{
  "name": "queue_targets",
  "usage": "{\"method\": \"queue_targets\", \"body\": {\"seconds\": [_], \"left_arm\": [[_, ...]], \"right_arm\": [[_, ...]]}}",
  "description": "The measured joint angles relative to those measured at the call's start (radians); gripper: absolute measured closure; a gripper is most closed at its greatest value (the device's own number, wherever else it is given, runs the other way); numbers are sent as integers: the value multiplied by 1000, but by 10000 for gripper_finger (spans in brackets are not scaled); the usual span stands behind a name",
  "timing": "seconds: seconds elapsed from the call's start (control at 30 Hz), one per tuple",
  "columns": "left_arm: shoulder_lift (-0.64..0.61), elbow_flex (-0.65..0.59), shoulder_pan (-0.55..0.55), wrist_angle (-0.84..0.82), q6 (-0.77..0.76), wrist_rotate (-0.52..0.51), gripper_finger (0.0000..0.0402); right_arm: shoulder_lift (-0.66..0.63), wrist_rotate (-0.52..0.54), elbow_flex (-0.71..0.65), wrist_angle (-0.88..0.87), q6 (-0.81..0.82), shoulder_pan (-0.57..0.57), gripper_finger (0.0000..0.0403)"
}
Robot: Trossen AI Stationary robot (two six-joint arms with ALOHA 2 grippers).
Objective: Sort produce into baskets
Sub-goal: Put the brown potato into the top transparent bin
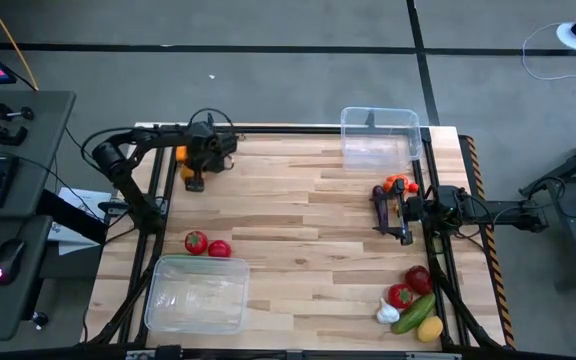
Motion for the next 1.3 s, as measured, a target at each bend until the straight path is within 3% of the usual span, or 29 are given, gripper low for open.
{"method": "queue_targets", "body": {"seconds": [0.33,0.47,0.6,0.77,0.87,1.03,1.13,1.3], "left_arm": [[0,-110,-10,65,-60,-32,75],[0,-92,-11,59,-110,-33,106],[-28,-25,-11,16,-120,-33,172],[-131,127,-11,-56,-150,-23,176],[-221,239,-16,-54,-252,74,176],[-351,312,-70,228,-519,337,172],[-333,312,-179,418,-588,358,165],[-187,319,-338,821,-636,363,162]], "right_arm": [[0,0,0,0,0,0,25],[0,0,0,0,0,0,25],[0,0,0,0,0,0,25],[0,0,0,0,0,0,25],[0,0,0,0,0,0,25],[0,0,0,0,0,0,25],[0,0,0,0,0,0,25],[0,0,0,0,0,0,25]]}}
